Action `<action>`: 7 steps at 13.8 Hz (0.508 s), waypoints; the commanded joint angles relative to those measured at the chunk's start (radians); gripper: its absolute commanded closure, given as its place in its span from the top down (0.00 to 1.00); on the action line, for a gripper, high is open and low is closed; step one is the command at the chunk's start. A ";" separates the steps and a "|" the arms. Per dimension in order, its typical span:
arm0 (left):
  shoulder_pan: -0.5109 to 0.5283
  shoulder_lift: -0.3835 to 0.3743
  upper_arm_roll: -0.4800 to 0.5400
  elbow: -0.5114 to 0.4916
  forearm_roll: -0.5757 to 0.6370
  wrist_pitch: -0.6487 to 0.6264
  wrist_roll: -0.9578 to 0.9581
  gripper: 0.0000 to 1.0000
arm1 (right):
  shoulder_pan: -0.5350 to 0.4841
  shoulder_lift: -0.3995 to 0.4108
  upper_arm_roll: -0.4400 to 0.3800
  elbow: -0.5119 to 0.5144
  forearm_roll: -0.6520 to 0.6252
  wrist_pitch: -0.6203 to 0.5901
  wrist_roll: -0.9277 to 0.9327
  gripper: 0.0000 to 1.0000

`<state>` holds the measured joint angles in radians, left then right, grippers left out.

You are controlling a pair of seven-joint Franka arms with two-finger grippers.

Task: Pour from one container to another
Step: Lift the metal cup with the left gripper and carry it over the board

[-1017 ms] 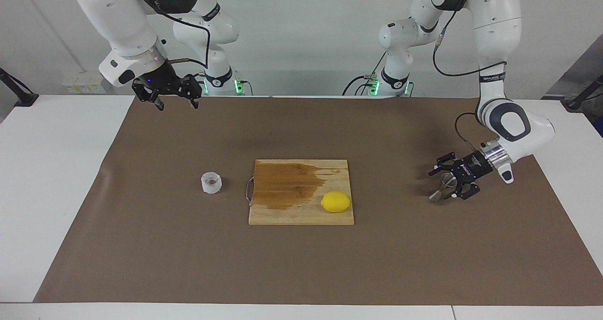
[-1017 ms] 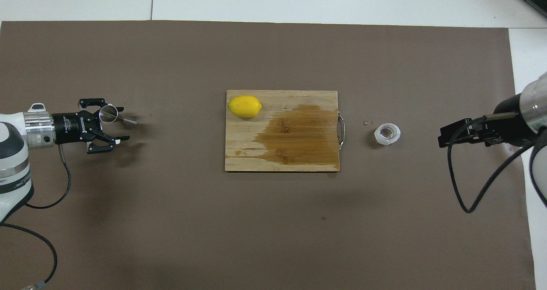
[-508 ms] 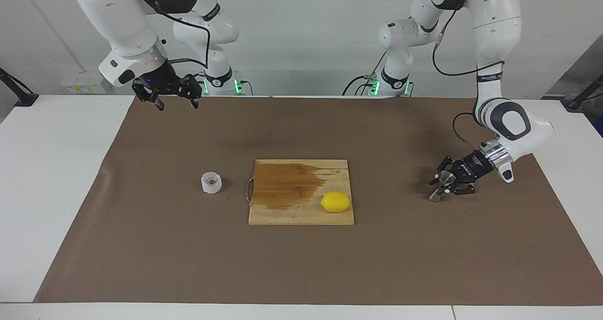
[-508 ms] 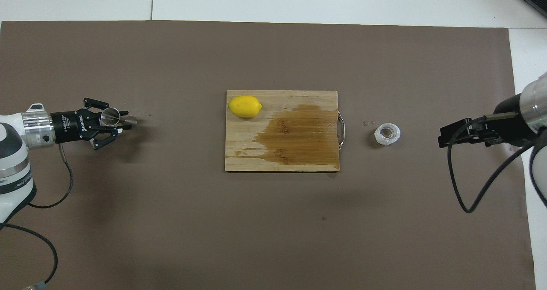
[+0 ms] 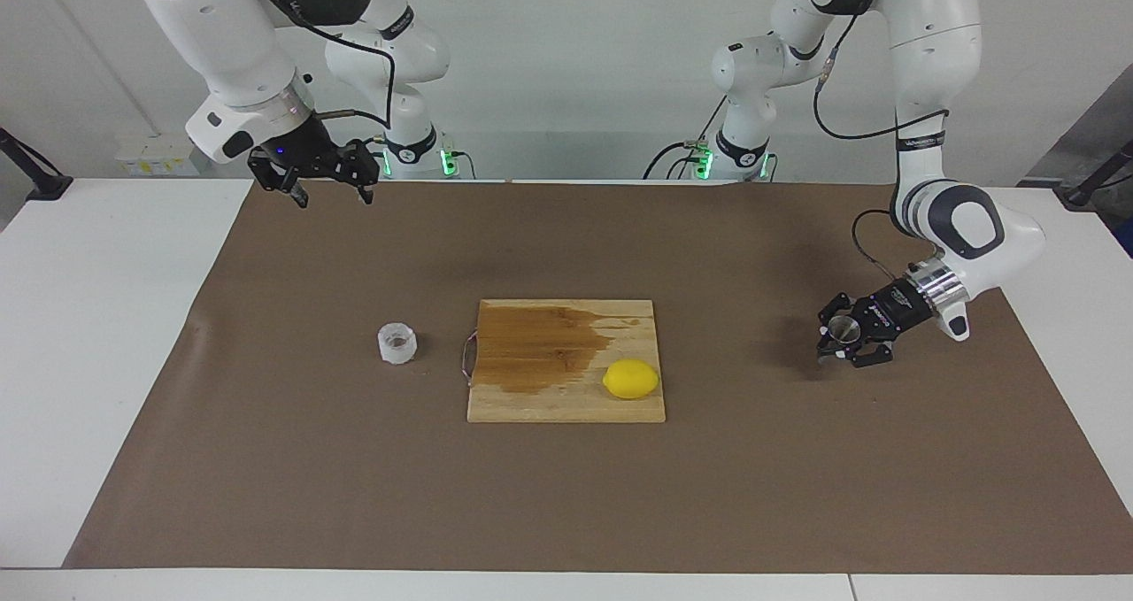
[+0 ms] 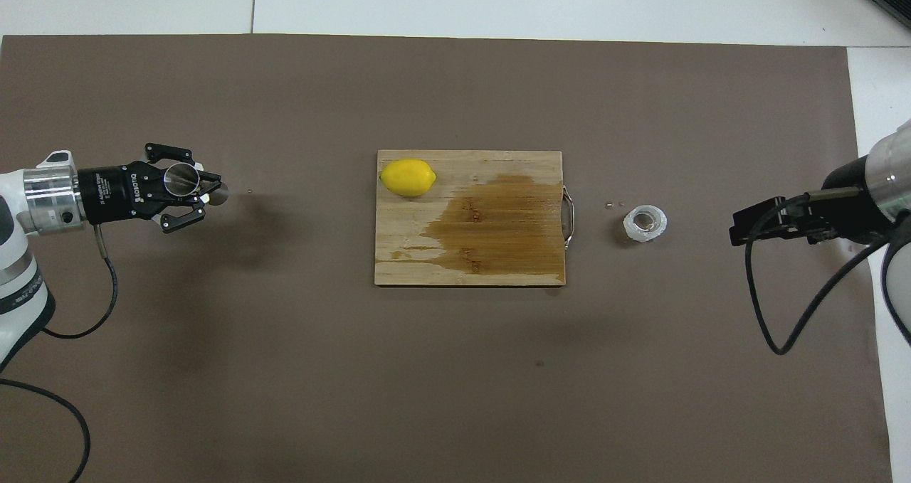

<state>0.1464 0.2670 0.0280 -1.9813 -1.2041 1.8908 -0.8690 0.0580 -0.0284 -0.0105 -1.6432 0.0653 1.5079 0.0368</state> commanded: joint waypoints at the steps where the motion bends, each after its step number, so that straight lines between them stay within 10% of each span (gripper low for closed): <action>1: -0.089 -0.066 0.013 -0.024 -0.023 -0.007 -0.031 0.00 | -0.017 0.002 0.009 0.008 0.021 -0.012 0.008 1.00; 7: -0.267 -0.077 0.013 -0.014 -0.211 0.005 -0.070 0.00 | -0.017 0.002 0.009 0.008 0.021 -0.012 0.008 1.00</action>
<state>-0.0629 0.2087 0.0253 -1.9823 -1.3467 1.8894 -0.9223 0.0580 -0.0284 -0.0105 -1.6432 0.0653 1.5079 0.0368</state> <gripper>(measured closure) 0.903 0.000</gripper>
